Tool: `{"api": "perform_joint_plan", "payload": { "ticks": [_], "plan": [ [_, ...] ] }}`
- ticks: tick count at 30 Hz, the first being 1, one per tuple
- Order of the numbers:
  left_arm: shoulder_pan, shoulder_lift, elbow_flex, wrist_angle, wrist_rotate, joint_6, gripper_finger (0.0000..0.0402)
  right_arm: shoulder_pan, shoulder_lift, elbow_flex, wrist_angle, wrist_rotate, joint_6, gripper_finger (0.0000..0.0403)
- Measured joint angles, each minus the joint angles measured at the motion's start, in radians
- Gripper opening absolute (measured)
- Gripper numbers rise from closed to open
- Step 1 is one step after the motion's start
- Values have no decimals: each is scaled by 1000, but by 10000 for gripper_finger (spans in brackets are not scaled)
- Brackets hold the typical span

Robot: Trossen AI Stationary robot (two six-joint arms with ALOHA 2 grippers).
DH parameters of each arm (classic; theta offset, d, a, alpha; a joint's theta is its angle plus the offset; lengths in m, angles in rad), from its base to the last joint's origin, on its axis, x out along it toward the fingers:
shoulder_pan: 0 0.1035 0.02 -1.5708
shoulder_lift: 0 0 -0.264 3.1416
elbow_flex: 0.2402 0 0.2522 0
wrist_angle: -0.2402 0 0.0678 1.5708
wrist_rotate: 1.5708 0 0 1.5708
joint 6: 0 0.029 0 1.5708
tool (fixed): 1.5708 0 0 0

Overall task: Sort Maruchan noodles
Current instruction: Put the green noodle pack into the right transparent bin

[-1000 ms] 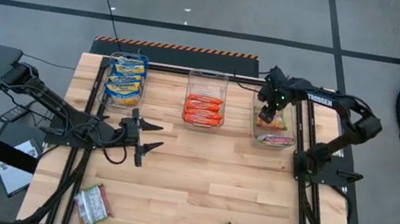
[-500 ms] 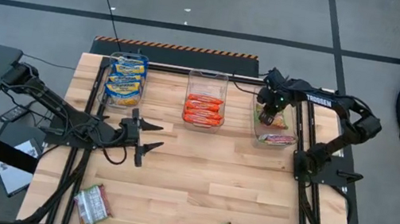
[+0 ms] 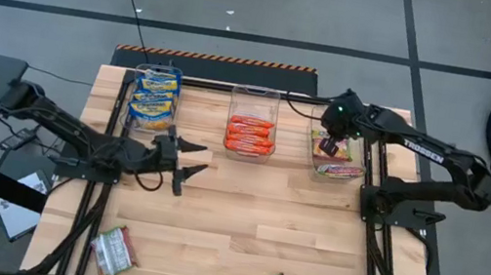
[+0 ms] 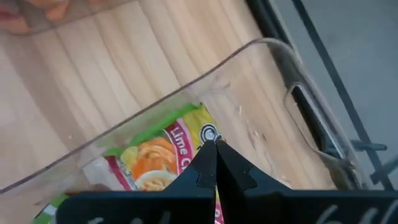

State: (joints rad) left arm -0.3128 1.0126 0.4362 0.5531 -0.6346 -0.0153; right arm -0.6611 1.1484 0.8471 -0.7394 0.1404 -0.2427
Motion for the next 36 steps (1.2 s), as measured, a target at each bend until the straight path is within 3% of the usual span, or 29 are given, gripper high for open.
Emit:
{"api": "perform_joint_plan", "payload": {
  "ticks": [5,14,19,23,30,36],
  "plan": [
    [51,47,0,93,152,3,236,-54,25,0,-6,-8,24,32],
    [17,68,0,41,154,-7,236,-180,242,42,-96,-118,-154,183],
    [6,68,0,33,140,-2,236,-228,383,131,-145,-111,-160,233],
    [7,68,-1,25,139,-2,236,-267,476,189,-178,-108,-69,231],
    [8,68,0,9,139,2,236,-276,559,204,-236,-104,-43,193],
    [8,68,0,9,113,2,236,-271,542,200,-200,-95,-33,106]
  ]
}}
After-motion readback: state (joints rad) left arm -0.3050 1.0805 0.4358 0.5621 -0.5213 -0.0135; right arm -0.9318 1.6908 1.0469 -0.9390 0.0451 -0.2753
